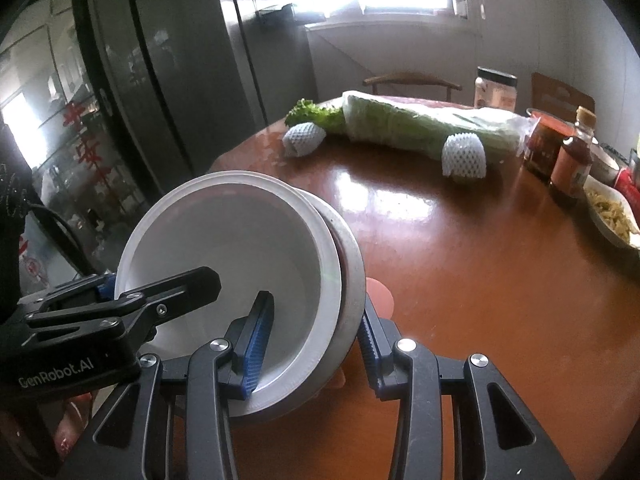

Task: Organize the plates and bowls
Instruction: 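Hold the bowl stack over the grey tray and level it with the left tool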

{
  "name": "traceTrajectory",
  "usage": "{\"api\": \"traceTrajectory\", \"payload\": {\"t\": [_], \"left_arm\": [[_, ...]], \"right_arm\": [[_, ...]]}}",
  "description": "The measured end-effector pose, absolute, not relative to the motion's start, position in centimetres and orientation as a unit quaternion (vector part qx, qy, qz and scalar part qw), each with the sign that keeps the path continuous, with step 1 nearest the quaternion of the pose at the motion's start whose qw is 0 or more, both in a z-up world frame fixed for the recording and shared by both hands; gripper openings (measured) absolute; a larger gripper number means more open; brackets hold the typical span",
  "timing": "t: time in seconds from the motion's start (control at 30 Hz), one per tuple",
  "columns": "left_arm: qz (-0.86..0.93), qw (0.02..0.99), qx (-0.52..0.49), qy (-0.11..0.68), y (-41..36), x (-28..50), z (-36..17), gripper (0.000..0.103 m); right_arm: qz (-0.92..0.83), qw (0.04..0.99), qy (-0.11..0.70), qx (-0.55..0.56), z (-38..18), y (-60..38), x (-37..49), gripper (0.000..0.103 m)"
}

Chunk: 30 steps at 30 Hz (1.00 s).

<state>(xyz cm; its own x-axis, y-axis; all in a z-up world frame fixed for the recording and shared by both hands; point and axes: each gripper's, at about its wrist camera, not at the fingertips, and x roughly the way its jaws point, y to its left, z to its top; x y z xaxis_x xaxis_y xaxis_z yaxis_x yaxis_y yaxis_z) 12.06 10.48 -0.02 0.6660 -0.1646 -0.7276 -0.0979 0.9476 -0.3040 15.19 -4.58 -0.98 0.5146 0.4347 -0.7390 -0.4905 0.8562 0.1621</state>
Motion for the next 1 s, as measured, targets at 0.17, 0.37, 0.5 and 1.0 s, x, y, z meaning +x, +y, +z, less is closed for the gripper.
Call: {"api": "traceTrajectory", "payload": {"t": [0.17,0.37,0.5,1.0], "left_arm": [[-0.017,0.897,-0.161,0.411,10.6,12.3,-0.5,0.059],[-0.016,0.896,-0.16,0.414,10.6,12.4,-0.8,0.059],[-0.016,0.895,-0.16,0.415,10.6,12.5,-1.0,0.059],[-0.012,0.894,-0.166,0.417,11.1,12.5,-1.5,0.059]], "right_arm": [[0.264,0.868,0.418,-0.036,-1.5,-4.4,15.4,0.042],[0.264,0.867,0.422,-0.036,-1.8,-4.3,15.4,0.042],[0.263,0.866,0.424,-0.038,-2.0,-4.1,15.6,0.042],[0.256,0.871,0.416,-0.057,-2.2,-3.4,15.4,0.043]]}}
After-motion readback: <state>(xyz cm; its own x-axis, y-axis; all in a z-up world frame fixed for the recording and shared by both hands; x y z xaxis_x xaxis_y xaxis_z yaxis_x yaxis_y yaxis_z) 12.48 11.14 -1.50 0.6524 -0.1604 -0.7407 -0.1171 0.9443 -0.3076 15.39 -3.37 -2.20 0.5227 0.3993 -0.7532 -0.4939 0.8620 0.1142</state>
